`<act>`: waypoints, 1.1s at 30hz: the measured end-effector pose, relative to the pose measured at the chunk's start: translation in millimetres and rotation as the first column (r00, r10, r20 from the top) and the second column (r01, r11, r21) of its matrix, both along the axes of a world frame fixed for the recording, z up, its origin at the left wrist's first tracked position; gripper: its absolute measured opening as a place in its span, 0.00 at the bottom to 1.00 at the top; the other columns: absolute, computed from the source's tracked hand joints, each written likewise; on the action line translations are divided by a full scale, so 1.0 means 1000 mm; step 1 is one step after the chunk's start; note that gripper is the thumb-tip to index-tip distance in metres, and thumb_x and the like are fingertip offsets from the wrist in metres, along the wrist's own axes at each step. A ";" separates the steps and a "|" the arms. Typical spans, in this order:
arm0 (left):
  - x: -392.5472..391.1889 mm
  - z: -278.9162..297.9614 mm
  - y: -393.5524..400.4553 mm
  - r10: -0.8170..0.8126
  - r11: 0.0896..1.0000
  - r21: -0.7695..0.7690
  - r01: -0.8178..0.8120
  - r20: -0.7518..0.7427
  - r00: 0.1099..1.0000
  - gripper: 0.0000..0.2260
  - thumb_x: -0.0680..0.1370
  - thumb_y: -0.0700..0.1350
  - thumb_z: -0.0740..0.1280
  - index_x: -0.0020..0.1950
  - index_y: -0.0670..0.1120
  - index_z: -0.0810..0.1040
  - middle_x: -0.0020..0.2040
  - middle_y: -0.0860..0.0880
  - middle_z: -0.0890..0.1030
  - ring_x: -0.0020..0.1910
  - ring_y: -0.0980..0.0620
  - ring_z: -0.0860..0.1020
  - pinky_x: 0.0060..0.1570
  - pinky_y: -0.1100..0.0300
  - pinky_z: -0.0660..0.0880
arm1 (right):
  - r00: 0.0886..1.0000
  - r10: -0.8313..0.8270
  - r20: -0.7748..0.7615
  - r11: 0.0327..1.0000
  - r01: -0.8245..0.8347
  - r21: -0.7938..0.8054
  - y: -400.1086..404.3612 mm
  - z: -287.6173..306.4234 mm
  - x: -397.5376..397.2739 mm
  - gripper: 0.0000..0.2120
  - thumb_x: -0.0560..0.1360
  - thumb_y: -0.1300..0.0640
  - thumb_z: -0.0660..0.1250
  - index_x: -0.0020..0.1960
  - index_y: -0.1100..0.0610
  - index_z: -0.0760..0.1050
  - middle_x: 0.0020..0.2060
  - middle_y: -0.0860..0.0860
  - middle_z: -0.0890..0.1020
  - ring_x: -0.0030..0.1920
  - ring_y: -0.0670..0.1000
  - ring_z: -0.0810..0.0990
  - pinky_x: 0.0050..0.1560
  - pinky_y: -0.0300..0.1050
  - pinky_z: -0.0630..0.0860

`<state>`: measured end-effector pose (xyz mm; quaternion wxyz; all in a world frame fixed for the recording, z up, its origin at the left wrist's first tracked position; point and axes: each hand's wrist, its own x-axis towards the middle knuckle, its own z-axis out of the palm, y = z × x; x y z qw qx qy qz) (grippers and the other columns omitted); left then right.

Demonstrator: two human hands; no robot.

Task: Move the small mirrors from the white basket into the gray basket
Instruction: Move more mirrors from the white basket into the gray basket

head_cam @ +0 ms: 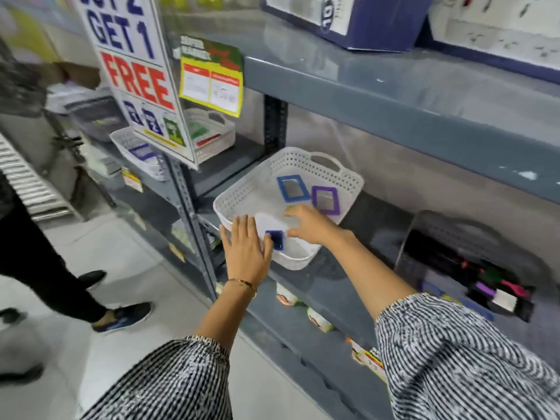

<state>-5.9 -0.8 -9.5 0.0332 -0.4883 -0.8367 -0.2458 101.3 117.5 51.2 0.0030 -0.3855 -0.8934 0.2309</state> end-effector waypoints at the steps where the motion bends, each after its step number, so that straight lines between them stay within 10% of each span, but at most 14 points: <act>1: -0.001 -0.002 -0.001 0.006 1.000 -0.012 -0.006 -0.003 1.000 0.24 0.78 0.50 0.58 0.69 0.38 0.62 0.71 0.37 0.66 0.73 0.41 0.60 0.72 0.39 0.48 | 0.998 0.037 0.049 0.999 -0.036 -0.013 0.001 -0.005 -0.008 0.29 0.72 0.55 0.72 0.70 0.60 0.69 0.69 0.58 0.72 0.70 0.58 0.69 0.70 0.50 0.67; 7: 0.001 -0.010 0.001 0.005 1.000 -0.023 -0.004 0.005 1.000 0.25 0.79 0.52 0.55 0.71 0.39 0.58 0.74 0.38 0.61 0.75 0.42 0.54 0.73 0.41 0.45 | 0.973 0.178 0.145 0.983 -0.181 0.008 -0.004 -0.026 -0.029 0.10 0.69 0.61 0.70 0.48 0.64 0.79 0.48 0.62 0.82 0.51 0.61 0.80 0.51 0.54 0.78; 18: 0.001 -0.007 0.001 -0.019 1.000 0.002 0.019 0.000 1.000 0.25 0.80 0.51 0.54 0.72 0.37 0.57 0.74 0.36 0.59 0.75 0.40 0.52 0.73 0.50 0.42 | 0.987 0.163 0.011 0.985 -0.163 0.059 -0.003 -0.023 -0.018 0.08 0.68 0.61 0.73 0.46 0.61 0.79 0.46 0.59 0.82 0.51 0.59 0.79 0.55 0.53 0.77; 26: 0.042 0.014 0.021 -0.163 0.983 0.078 0.167 -0.062 0.985 0.21 0.79 0.48 0.54 0.65 0.35 0.67 0.65 0.35 0.73 0.67 0.36 0.67 0.72 0.44 0.55 | 0.966 -0.125 -0.228 0.986 0.147 0.084 0.004 0.010 0.055 0.29 0.69 0.61 0.73 0.68 0.61 0.70 0.67 0.57 0.72 0.66 0.56 0.71 0.66 0.47 0.69; 33: 0.099 0.025 0.057 -0.395 0.918 0.015 0.396 -0.041 0.918 0.17 0.78 0.46 0.57 0.63 0.37 0.69 0.63 0.35 0.75 0.66 0.39 0.68 0.71 0.44 0.54 | 0.897 -0.389 -0.212 0.908 0.412 0.073 -0.003 0.014 0.169 0.28 0.66 0.64 0.74 0.63 0.67 0.73 0.58 0.63 0.75 0.59 0.60 0.76 0.58 0.43 0.68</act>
